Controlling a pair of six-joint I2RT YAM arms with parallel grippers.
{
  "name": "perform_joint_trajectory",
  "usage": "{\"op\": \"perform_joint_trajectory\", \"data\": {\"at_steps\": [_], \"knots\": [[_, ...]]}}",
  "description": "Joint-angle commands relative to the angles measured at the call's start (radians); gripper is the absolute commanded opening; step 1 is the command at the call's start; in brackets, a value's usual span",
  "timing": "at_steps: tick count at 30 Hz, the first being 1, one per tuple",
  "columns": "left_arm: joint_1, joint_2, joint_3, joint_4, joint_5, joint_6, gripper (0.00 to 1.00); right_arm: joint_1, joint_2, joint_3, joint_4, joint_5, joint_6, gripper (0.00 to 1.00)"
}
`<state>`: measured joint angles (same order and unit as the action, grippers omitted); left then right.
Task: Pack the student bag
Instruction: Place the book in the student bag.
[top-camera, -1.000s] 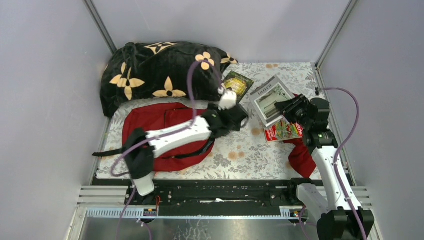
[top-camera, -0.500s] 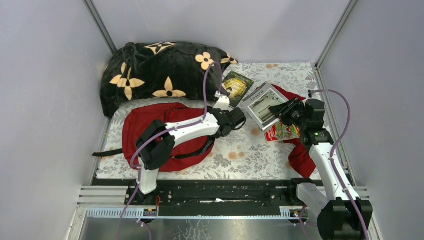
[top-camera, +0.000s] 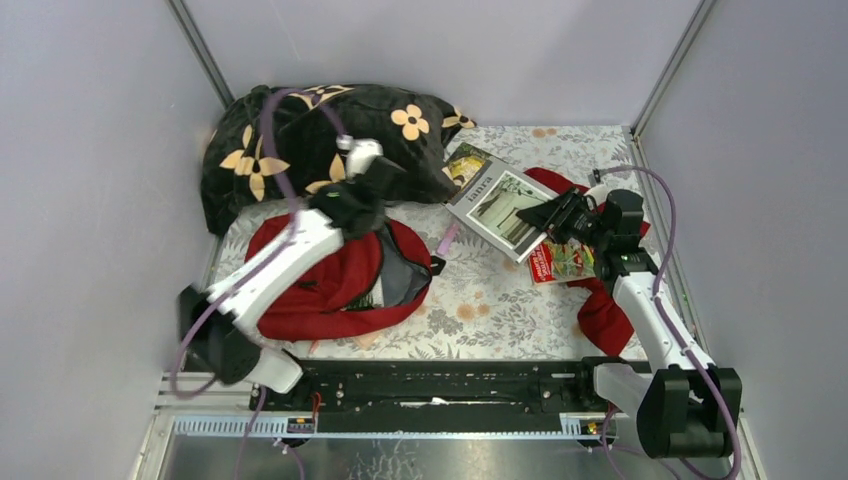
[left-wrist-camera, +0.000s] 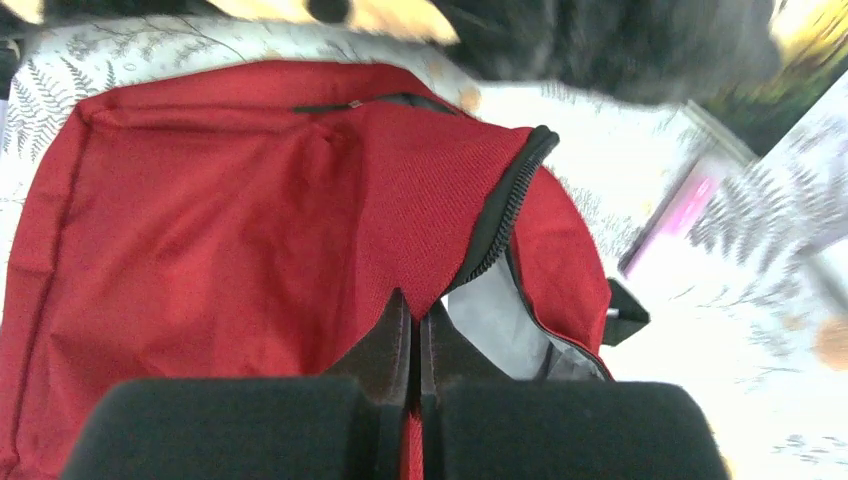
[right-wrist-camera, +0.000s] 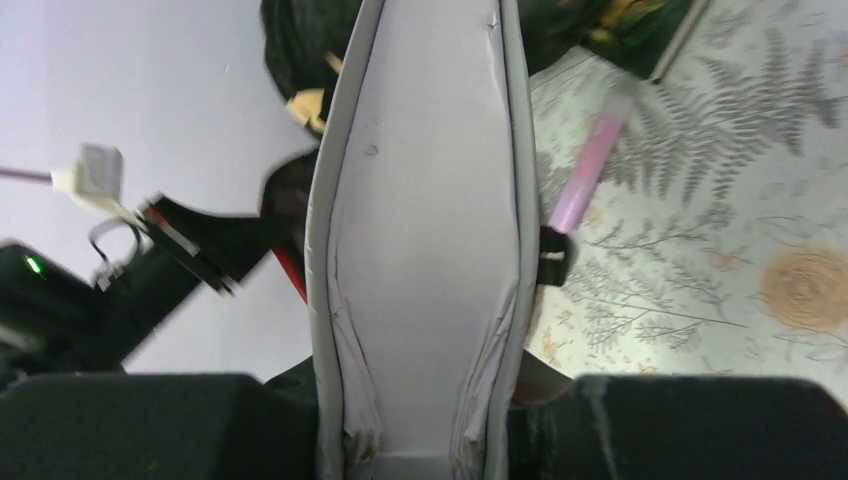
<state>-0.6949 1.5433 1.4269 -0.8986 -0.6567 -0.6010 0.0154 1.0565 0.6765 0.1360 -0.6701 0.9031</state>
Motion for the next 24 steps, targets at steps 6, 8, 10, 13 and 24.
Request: {"op": "perform_joint_trajectory", "data": {"at_steps": [6, 8, 10, 13, 24], "knots": [[0.319, -0.345, -0.128, 0.209, 0.582, 0.198, 0.0, 0.329, 0.172, 0.085, 0.21, -0.254, -0.015, 0.06], [0.332, -0.363, -0.151, 0.229, 0.621, 0.186, 0.0, 0.378, 0.219, 0.071, 0.288, -0.254, 0.03, 0.06], [0.342, -0.383, -0.182, 0.255, 0.651, 0.18, 0.0, 0.393, 0.277, 0.065, 0.352, -0.257, 0.068, 0.06], [0.345, -0.402, -0.22, 0.29, 0.736, 0.206, 0.0, 0.421, 0.374, 0.125, 0.322, -0.256, 0.047, 0.06], [0.352, -0.447, -0.217, 0.324, 0.735, 0.232, 0.0, 0.56, 0.663, 0.392, 0.192, -0.345, -0.01, 0.11]]}}
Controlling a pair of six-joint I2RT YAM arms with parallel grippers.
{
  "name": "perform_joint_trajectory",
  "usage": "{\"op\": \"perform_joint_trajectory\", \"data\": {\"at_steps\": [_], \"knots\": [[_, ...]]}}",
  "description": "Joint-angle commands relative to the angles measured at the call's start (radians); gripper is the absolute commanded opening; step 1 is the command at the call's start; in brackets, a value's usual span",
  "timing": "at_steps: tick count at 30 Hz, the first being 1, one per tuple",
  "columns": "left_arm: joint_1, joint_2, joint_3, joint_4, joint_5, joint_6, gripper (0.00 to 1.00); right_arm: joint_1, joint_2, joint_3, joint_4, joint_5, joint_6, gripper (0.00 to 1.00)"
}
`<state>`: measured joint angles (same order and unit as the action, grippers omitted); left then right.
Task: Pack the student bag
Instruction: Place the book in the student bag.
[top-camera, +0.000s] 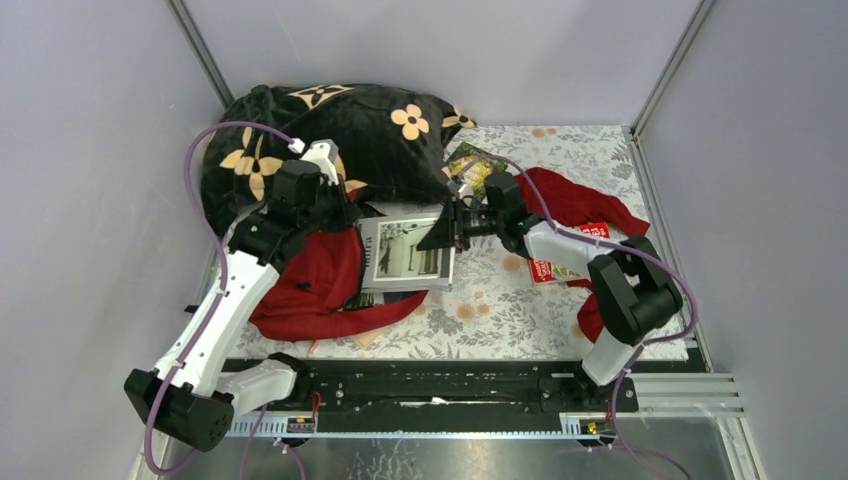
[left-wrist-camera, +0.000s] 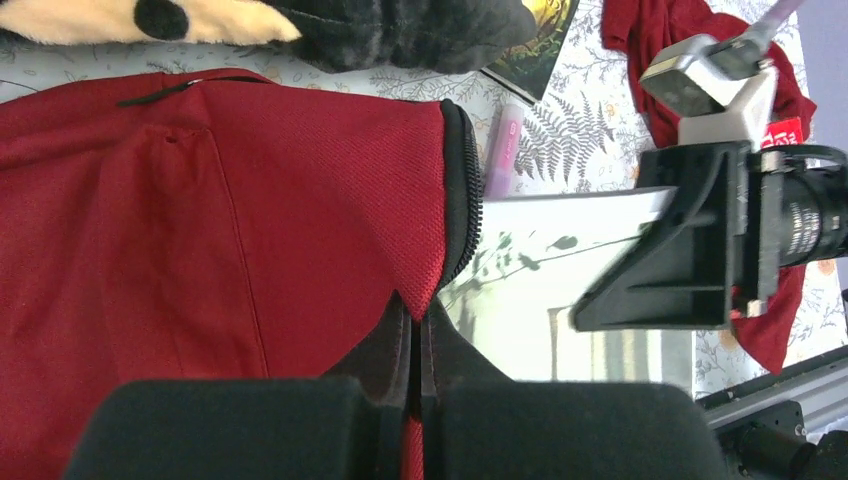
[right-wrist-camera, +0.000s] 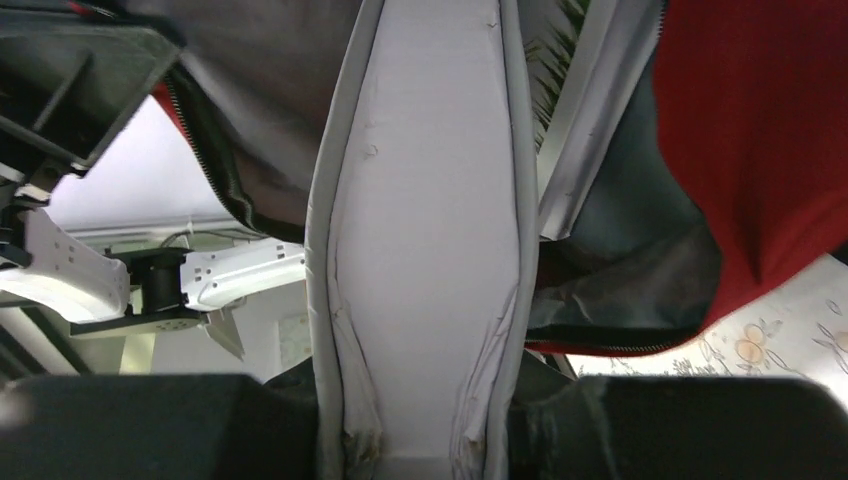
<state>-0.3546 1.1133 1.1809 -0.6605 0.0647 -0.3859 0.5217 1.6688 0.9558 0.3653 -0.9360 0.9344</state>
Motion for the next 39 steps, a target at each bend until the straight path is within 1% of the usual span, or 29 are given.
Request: {"op": "perform_joint_trajectory", "data": {"at_steps": [1, 2, 4, 7, 10, 13, 14, 15, 17, 18, 20, 25, 31, 34, 35, 39], "knots": [[0.014, -0.02, 0.038, 0.086, 0.001, 0.012, 0.0, 0.07, 0.072, 0.153, -0.098, -0.072, -0.076, 0.11], [0.014, -0.025, 0.045, 0.089, -0.01, 0.005, 0.0, 0.086, 0.09, 0.193, -0.148, -0.06, -0.106, 0.12], [0.014, -0.043, 0.051, 0.104, -0.021, 0.001, 0.0, 0.118, 0.139, 0.259, -0.169, -0.047, -0.107, 0.13], [0.015, -0.064, 0.064, 0.109, -0.038, 0.002, 0.0, 0.166, 0.227, 0.341, -0.066, -0.028, -0.012, 0.14], [0.017, -0.079, 0.082, 0.113, -0.075, -0.028, 0.0, 0.209, 0.33, 0.434, 0.048, 0.04, 0.093, 0.14], [0.019, -0.087, 0.095, 0.141, -0.096, -0.057, 0.0, 0.265, 0.463, 0.585, 0.028, 0.06, 0.14, 0.16], [0.019, -0.085, 0.099, 0.144, -0.101, -0.063, 0.0, 0.285, 0.497, 0.642, -0.017, 0.069, 0.124, 0.21], [0.019, -0.084, 0.104, 0.146, -0.108, -0.069, 0.0, 0.302, 0.525, 0.707, -0.097, 0.084, 0.079, 0.37], [0.02, -0.088, 0.1, 0.157, -0.121, -0.085, 0.0, 0.325, 0.57, 0.832, -0.329, 0.151, -0.069, 0.92], [0.021, -0.094, 0.091, 0.169, -0.126, -0.096, 0.0, 0.327, 0.574, 0.856, -0.429, 0.192, -0.123, 0.99], [0.024, -0.109, 0.068, 0.196, -0.131, -0.109, 0.0, 0.313, 0.546, 0.83, -0.486, 0.25, -0.176, 1.0], [0.036, -0.111, 0.058, 0.203, -0.157, -0.129, 0.0, 0.261, 0.442, 0.71, -0.498, 0.343, -0.209, 1.0], [0.056, -0.125, 0.024, 0.23, -0.149, -0.159, 0.0, 0.245, 0.36, 0.675, -0.62, 0.524, -0.329, 1.0], [0.063, -0.122, 0.01, 0.242, -0.139, -0.168, 0.0, 0.246, 0.385, 0.775, -0.723, 0.529, -0.383, 1.0], [0.064, -0.119, 0.007, 0.246, -0.136, -0.171, 0.0, 0.245, 0.384, 0.785, -0.746, 0.528, -0.394, 1.0], [0.069, -0.111, 0.001, 0.262, -0.113, -0.18, 0.0, 0.246, 0.331, 0.689, -0.696, 0.549, -0.384, 1.0]]}}
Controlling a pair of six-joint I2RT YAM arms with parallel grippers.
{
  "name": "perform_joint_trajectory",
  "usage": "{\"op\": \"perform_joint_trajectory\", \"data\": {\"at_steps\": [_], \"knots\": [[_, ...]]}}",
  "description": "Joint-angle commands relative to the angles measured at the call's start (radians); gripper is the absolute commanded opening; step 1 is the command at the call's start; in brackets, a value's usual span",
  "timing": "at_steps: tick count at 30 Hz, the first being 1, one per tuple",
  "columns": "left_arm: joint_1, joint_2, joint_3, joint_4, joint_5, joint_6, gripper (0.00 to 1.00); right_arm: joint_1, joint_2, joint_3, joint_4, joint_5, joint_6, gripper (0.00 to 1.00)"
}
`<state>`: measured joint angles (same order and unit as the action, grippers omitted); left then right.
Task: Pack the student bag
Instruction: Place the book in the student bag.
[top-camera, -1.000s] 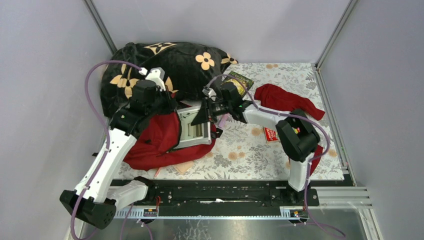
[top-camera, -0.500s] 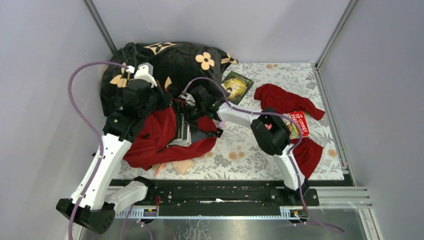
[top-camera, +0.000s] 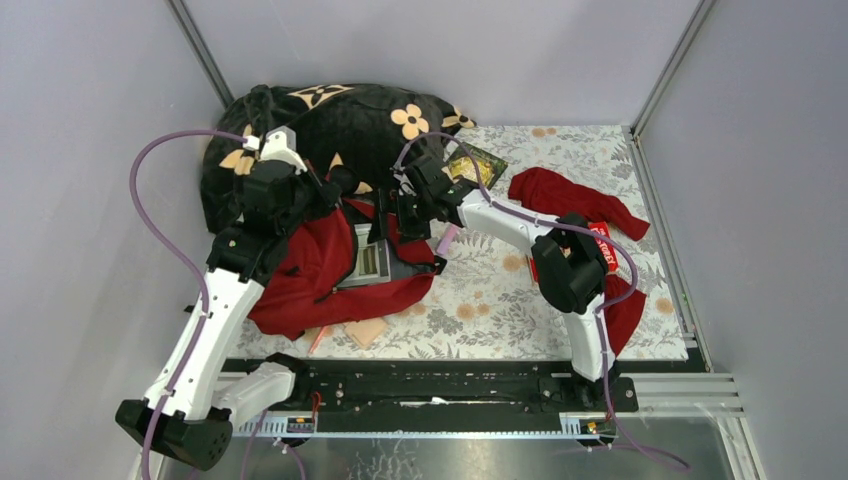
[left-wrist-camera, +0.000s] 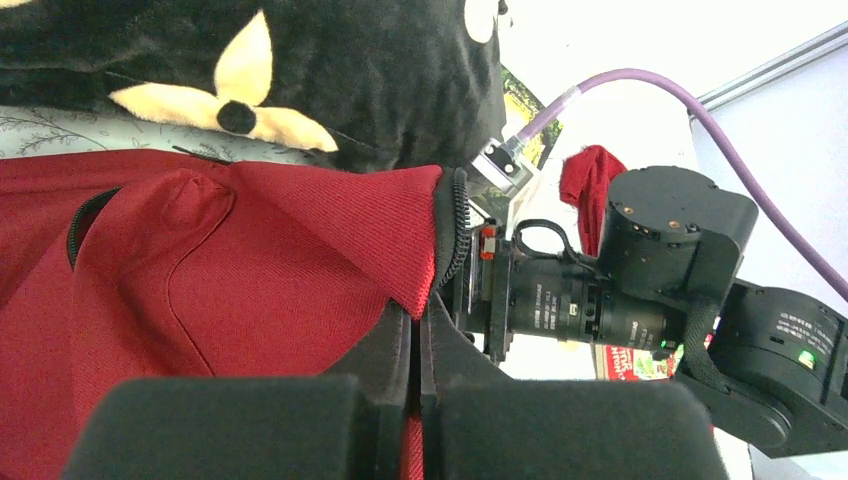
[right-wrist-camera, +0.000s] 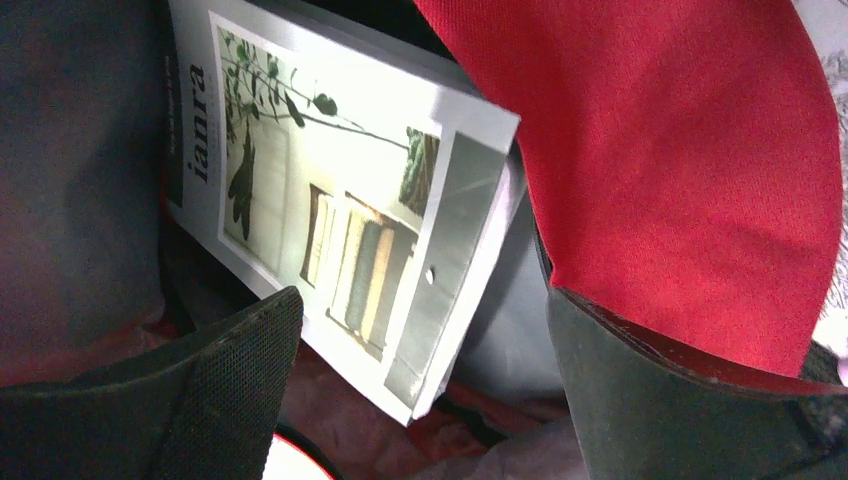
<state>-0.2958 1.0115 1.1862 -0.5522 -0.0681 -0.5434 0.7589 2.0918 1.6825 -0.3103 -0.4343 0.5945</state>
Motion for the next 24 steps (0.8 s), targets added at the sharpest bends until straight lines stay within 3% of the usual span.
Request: {"op": "perform_joint_trajectory", "data": {"at_steps": [1, 5, 9, 14, 20, 24], "knots": [[0.011, -0.008, -0.005, 0.157, 0.027, -0.023, 0.0, 0.008, -0.099, -0.062, -0.005, 0.043, -0.037, 1.0], [0.011, -0.005, -0.012, 0.166, 0.049, -0.017, 0.0, 0.009, -0.117, -0.148, 0.095, -0.018, 0.026, 0.98], [0.011, -0.014, -0.027, 0.167, 0.052, -0.013, 0.0, 0.027, -0.07, -0.077, 0.117, -0.114, 0.063, 0.72], [0.011, -0.027, -0.058, 0.211, 0.055, -0.042, 0.0, 0.079, 0.042, 0.093, 0.089, -0.173, 0.094, 0.49], [0.011, -0.02, -0.076, 0.222, 0.063, -0.052, 0.0, 0.085, 0.069, 0.178, 0.058, -0.193, 0.074, 0.54], [0.012, -0.023, -0.091, 0.228, 0.089, -0.052, 0.0, 0.039, -0.068, 0.028, 0.102, -0.058, 0.049, 0.58]]}}
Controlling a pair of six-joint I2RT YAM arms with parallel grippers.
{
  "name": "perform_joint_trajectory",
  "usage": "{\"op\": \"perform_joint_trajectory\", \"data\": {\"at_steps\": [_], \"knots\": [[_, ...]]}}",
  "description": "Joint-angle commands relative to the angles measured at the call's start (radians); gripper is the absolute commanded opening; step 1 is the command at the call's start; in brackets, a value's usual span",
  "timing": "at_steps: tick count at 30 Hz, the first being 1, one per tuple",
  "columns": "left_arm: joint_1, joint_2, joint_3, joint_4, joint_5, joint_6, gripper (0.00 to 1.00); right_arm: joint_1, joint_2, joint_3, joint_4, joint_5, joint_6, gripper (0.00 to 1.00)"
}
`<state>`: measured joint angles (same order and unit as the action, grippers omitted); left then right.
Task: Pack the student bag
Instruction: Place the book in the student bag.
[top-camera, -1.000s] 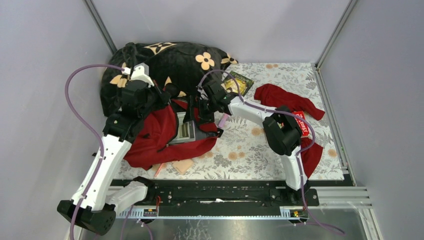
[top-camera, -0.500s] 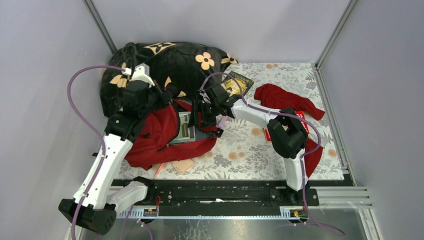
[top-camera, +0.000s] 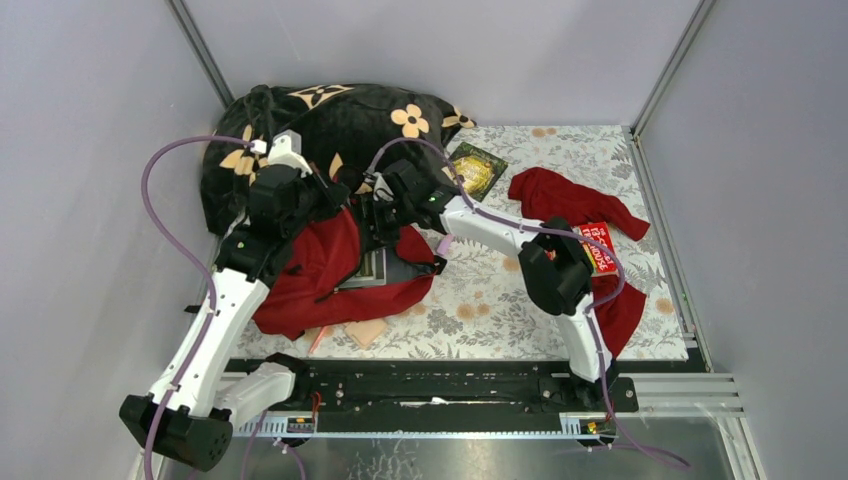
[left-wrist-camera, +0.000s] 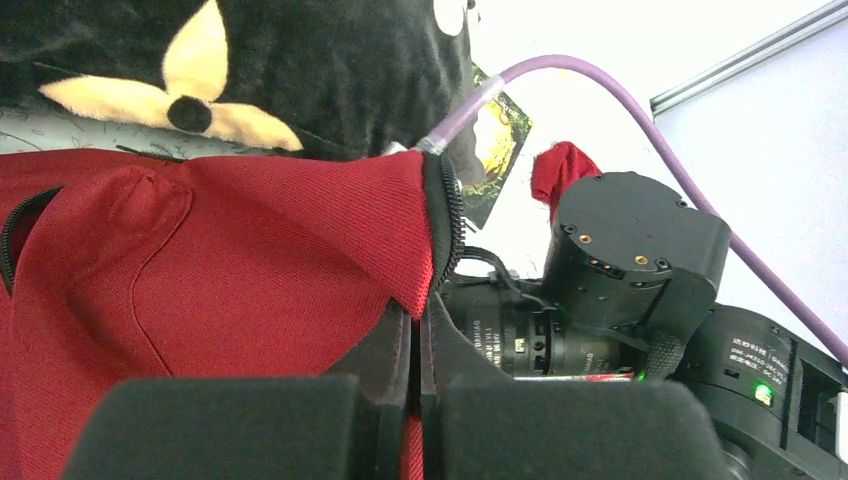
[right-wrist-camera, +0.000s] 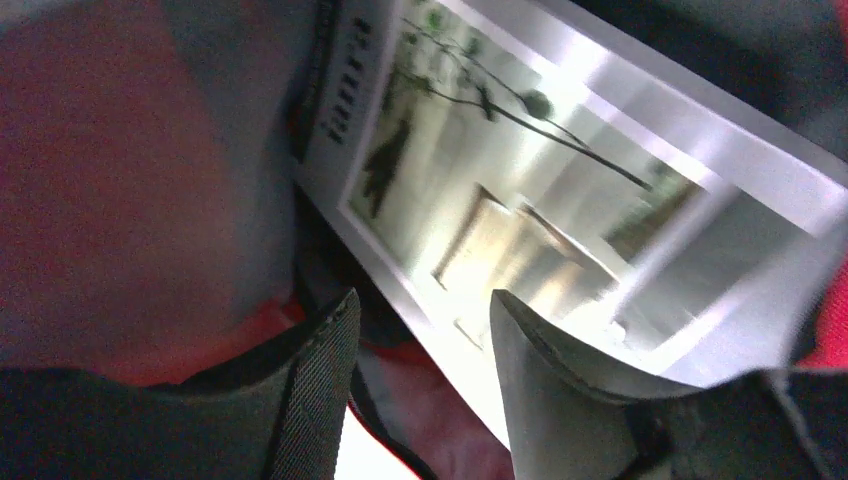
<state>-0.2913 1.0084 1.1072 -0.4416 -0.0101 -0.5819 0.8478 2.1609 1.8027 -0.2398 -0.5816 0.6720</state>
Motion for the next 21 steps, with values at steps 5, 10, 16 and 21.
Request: {"op": "perform_joint_trajectory", "data": {"at_steps": [5, 10, 16, 21], "knots": [[0.008, -0.024, -0.027, 0.119, 0.037, -0.014, 0.0, -0.097, -0.256, -0.317, 0.11, 0.228, -0.01, 0.61], [0.007, -0.03, -0.015, 0.121, 0.04, -0.012, 0.0, -0.101, -0.218, -0.367, 0.135, 0.195, 0.023, 0.6], [0.006, -0.026, 0.04, 0.113, 0.066, 0.017, 0.0, -0.098, -0.186, -0.37, 0.18, 0.138, 0.048, 0.57], [0.007, -0.016, 0.07, 0.118, 0.087, 0.04, 0.0, -0.087, -0.141, -0.348, 0.206, 0.087, 0.064, 0.56]]}}
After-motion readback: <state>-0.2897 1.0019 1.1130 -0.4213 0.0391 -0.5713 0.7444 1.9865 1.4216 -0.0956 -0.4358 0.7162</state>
